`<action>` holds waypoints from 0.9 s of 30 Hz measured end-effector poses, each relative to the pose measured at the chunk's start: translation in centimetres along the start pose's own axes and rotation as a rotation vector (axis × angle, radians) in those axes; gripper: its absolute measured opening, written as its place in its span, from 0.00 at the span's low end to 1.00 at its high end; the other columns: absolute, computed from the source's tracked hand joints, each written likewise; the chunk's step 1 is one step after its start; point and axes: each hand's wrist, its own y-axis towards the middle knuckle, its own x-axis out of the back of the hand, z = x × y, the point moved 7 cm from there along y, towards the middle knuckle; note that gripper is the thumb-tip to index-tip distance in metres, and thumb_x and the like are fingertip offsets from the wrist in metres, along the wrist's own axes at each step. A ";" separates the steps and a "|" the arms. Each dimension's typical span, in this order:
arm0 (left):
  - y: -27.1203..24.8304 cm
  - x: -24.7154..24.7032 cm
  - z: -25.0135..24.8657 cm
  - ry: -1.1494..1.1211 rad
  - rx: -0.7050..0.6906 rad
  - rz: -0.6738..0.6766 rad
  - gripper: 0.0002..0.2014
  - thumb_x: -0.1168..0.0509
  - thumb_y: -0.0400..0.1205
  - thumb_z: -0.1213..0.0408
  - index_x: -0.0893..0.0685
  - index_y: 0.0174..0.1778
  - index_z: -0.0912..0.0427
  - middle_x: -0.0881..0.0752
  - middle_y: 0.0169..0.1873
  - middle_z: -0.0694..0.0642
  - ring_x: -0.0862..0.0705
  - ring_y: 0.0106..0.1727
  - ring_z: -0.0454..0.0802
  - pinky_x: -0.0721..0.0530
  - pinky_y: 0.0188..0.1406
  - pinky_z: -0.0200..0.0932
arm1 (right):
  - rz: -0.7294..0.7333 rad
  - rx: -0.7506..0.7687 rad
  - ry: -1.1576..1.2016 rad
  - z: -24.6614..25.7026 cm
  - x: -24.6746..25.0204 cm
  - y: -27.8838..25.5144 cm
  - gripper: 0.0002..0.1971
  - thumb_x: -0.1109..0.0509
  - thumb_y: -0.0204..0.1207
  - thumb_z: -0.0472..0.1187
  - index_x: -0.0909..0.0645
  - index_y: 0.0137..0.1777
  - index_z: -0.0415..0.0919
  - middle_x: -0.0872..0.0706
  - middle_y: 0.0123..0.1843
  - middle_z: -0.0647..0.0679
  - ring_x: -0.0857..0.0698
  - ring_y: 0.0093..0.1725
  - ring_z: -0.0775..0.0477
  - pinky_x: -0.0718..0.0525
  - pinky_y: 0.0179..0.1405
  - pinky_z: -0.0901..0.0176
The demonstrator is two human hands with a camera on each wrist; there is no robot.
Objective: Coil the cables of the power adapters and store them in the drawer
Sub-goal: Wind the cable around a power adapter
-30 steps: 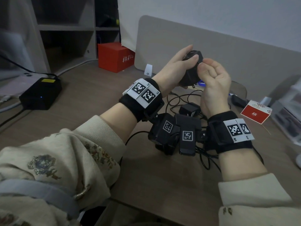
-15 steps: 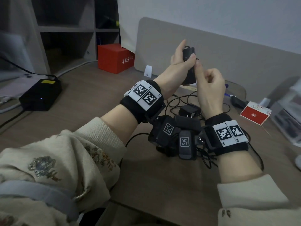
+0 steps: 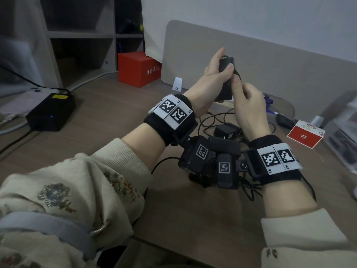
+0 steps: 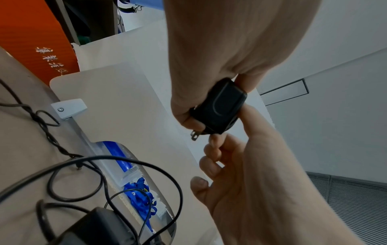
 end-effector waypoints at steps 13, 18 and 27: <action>-0.3 0.2 -0.9 -0.147 0.002 -0.008 0.26 0.49 0.92 0.62 0.46 0.86 0.48 0.34 0.80 0.57 0.27 0.77 0.61 0.20 0.63 0.51 | -0.039 -0.019 0.215 -0.5 -0.2 0.0 0.19 0.43 0.87 0.51 0.31 0.34 0.46 0.28 0.35 0.49 0.28 0.37 0.54 0.30 0.39 0.63; -0.7 0.0 -1.3 -0.243 0.021 0.020 0.24 0.49 0.92 0.61 0.43 0.85 0.47 0.32 0.78 0.55 0.24 0.75 0.61 0.17 0.37 0.41 | -0.091 -0.040 0.393 -0.9 0.3 0.1 0.13 0.45 0.87 0.46 0.28 0.41 0.45 0.26 0.34 0.48 0.26 0.34 0.53 0.27 0.39 0.60; -0.8 -0.2 -1.1 -0.192 0.058 0.067 0.23 0.49 0.92 0.61 0.39 0.84 0.49 0.28 0.76 0.57 0.20 0.51 0.51 0.22 0.23 0.34 | -0.143 0.075 0.436 -0.6 1.2 0.4 0.06 0.32 0.75 0.48 0.14 0.42 0.58 0.17 0.38 0.53 0.23 0.36 0.55 0.24 0.40 0.58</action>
